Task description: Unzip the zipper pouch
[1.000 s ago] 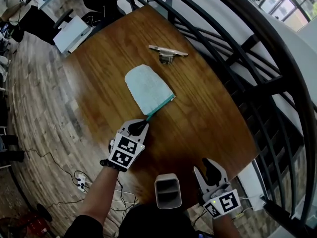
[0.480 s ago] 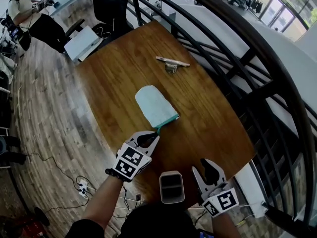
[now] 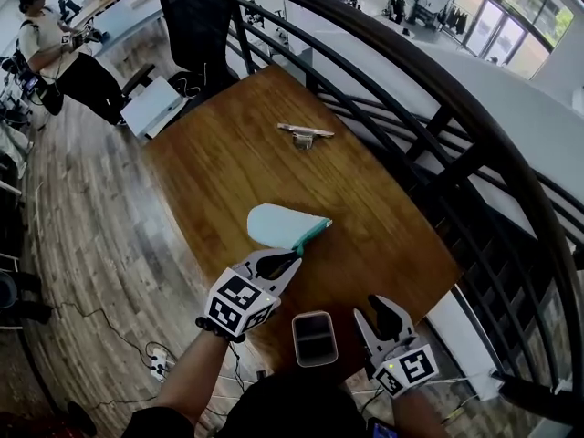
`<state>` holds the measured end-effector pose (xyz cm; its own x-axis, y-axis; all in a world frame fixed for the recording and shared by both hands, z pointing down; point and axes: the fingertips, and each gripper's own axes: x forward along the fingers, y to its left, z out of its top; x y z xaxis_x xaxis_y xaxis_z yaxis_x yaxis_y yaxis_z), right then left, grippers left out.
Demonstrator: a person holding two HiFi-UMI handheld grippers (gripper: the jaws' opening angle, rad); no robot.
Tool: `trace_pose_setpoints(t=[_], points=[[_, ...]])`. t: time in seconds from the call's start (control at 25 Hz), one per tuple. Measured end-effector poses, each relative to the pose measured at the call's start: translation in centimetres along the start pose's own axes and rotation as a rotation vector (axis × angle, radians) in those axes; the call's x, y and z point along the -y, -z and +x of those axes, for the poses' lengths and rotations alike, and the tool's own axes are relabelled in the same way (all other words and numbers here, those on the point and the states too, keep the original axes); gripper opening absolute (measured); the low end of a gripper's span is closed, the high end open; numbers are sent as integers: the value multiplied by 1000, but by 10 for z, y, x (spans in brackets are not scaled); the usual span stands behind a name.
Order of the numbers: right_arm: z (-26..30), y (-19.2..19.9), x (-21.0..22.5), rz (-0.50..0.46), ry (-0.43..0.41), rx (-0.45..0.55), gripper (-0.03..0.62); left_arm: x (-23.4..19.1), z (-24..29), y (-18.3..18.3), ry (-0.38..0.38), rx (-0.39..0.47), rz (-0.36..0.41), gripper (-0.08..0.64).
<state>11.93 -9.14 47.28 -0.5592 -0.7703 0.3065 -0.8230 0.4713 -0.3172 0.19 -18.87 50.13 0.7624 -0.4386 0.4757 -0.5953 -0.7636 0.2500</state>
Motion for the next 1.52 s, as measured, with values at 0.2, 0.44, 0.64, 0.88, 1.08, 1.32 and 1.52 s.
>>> trace_pose_setpoints(t=[0.2,0.44,0.64,0.88,1.08,1.32,1.52], points=[[-11,-2,-2,-4,18,12,149,21,0,-19,69,47,26,29],[-29,-3,-3,-5,49,25,149,44,2,-37,145,83,62,29],[-39,3,6,14,76,19,149,69,6,-51,239,118,99,29],[-37,7,11,16,71,8,149,87,11,-40,296,59,190,29],[-19,14,17,-26,54,-22,149,81,-2,-19,324,-9,157,29],[21,-1,32,-203,-13,-109,150,70,-17,-7,345,-17,106,29],[54,-5,26,-264,-184,-180,215,82,-25,9,379,-30,77,29]])
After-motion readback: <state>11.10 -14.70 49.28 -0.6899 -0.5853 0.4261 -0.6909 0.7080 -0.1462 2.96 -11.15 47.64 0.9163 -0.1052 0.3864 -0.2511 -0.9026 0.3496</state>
